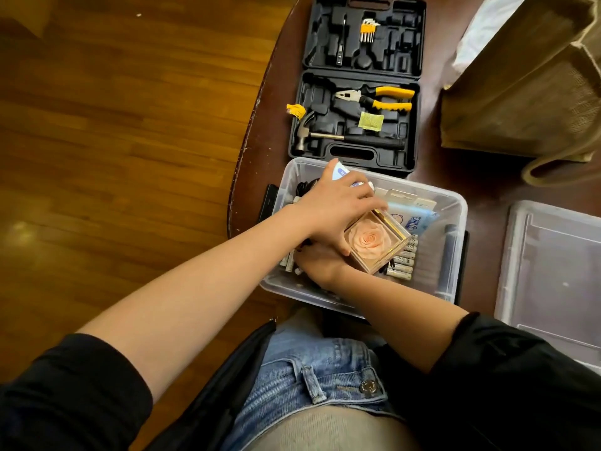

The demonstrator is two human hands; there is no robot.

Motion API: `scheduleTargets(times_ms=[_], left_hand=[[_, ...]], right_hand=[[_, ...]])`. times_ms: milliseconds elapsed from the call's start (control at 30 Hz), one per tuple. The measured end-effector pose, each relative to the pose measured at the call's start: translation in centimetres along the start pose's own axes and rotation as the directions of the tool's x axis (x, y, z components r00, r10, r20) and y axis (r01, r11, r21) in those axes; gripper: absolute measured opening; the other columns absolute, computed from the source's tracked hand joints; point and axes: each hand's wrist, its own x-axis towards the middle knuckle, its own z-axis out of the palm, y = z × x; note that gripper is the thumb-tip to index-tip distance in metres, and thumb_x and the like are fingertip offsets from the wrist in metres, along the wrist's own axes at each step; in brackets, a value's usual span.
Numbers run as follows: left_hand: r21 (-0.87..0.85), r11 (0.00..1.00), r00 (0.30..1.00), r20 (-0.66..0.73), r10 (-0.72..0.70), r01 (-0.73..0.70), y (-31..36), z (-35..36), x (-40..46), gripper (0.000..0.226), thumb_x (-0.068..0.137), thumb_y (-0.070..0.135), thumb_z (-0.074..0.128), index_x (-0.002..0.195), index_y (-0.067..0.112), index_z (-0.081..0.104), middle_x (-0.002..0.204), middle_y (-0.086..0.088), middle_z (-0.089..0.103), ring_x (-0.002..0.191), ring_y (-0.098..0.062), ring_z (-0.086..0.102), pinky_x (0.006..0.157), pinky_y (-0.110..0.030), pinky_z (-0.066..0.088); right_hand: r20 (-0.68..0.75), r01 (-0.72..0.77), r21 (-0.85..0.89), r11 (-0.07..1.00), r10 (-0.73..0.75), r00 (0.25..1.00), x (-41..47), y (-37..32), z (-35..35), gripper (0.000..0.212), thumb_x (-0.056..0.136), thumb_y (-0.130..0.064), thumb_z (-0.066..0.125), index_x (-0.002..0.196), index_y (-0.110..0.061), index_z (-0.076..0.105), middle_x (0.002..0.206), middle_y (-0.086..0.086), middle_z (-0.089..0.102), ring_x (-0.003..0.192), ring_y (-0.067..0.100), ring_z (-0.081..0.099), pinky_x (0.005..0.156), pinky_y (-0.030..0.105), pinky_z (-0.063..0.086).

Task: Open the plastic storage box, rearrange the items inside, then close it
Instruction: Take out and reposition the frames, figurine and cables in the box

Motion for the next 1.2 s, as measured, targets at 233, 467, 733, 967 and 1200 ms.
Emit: scheduleTargets(times_ms=[233, 467, 733, 967, 1200], left_hand=[[-0.009, 1.000, 1.000, 0.005, -0.002, 0.002, 0.0, -0.1, 0.0, 0.093, 0.066, 0.063, 0.070, 0.144, 0.035, 0.028, 0.139, 0.004, 0.041, 0.138, -0.021, 0.021, 0.108, -0.064, 0.003], [-0.019, 1.000, 1.000, -0.012, -0.014, 0.013, 0.1, -0.1, 0.4, 0.090, 0.066, 0.067, 0.067, 0.142, 0.036, 0.030, 0.138, 0.003, 0.043, 0.137, -0.022, 0.024, 0.107, -0.064, 0.008], [-0.027, 1.000, 1.000, -0.013, -0.016, 0.015, 0.1, 0.1, 0.6, 0.088, 0.066, 0.066, 0.068, 0.140, 0.037, 0.031, 0.134, 0.006, 0.044, 0.136, -0.020, 0.024, 0.107, -0.062, 0.008], [-0.007, 1.000, 1.000, -0.006, -0.017, 0.017, 0.1, 0.0, 0.6, 0.091, 0.066, 0.068, 0.067, 0.142, 0.036, 0.029, 0.137, 0.006, 0.042, 0.137, -0.020, 0.024, 0.107, -0.061, 0.010], [-0.013, 1.000, 1.000, -0.006, -0.019, 0.019, 0.2, 0.0, 0.4, 0.091, 0.067, 0.069, 0.066, 0.143, 0.036, 0.028, 0.138, 0.005, 0.042, 0.137, -0.020, 0.023, 0.108, -0.061, 0.008]], right_hand=[[0.116, -0.018, -0.044, 0.999, 0.023, 0.993, -1.9, -1.2, -1.0, 0.028, 0.092, -0.007, 0.051, 0.118, -0.001, 0.058, 0.120, 0.023, 0.058, 0.110, 0.037, 0.056, 0.091, 0.045, 0.045], [0.045, 0.154, -0.194, 0.969, -0.148, 0.988, -8.4, 1.3, -3.2, 0.017, 0.090, -0.011, 0.049, 0.105, -0.008, 0.057, 0.106, 0.011, 0.060, 0.095, 0.029, 0.059, 0.071, 0.031, 0.041], [0.108, -0.089, 0.032, 0.995, 0.086, 0.990, -13.8, 7.5, -5.7, 0.009, 0.089, -0.026, 0.059, 0.084, -0.023, 0.052, 0.079, -0.011, 0.054, 0.075, 0.014, 0.051, 0.060, 0.021, 0.037], [0.059, -0.291, -0.413, 0.863, 0.345, 0.937, -10.4, 9.2, -3.1, 0.018, 0.090, -0.006, 0.046, 0.096, -0.007, 0.063, 0.101, 0.008, 0.066, 0.093, 0.027, 0.063, 0.068, 0.032, 0.048], [0.168, -0.292, -0.468, 0.834, 0.409, 0.897, -7.0, 11.2, -0.5, 0.027, 0.095, -0.009, 0.044, 0.118, -0.008, 0.059, 0.120, 0.008, 0.061, 0.108, 0.026, 0.060, 0.085, 0.033, 0.051]])
